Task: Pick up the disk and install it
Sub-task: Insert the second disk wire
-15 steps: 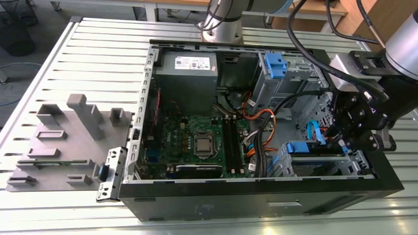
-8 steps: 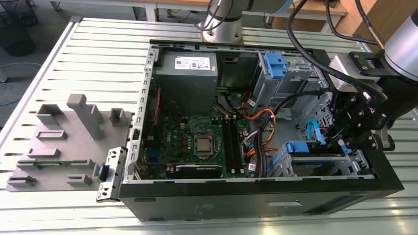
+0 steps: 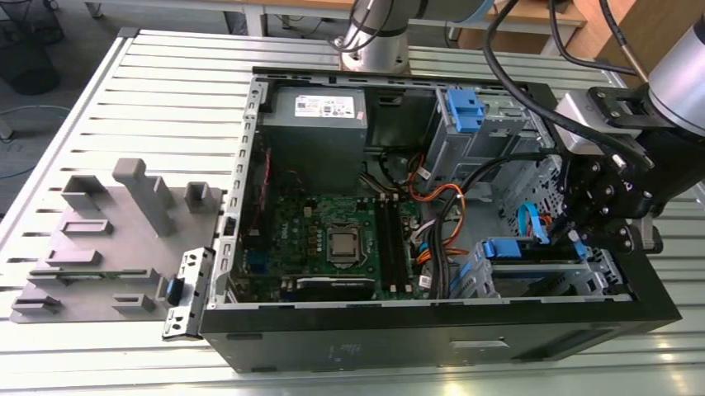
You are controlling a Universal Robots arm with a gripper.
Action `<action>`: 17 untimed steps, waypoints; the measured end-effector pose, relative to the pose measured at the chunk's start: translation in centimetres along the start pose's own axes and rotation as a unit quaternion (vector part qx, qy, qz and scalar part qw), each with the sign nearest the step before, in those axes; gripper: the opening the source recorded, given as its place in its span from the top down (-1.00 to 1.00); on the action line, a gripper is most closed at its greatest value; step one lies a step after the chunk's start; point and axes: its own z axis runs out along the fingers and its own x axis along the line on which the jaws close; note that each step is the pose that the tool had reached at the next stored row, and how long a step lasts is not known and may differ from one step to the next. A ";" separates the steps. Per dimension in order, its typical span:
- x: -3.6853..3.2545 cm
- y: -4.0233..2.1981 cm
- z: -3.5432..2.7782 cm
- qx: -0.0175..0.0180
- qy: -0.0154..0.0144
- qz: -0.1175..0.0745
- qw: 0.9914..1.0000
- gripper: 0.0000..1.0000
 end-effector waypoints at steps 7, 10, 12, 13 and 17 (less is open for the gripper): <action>0.00 0.00 -0.01 0.000 0.000 0.000 1.000 0.64; -0.01 0.00 -0.19 0.000 0.000 0.000 1.000 0.64; 0.00 0.01 -0.43 0.000 0.000 0.000 1.000 0.64; 0.00 0.00 -0.58 0.000 0.000 0.000 1.000 0.64; 0.05 0.00 -0.77 0.000 -0.002 0.000 1.000 0.64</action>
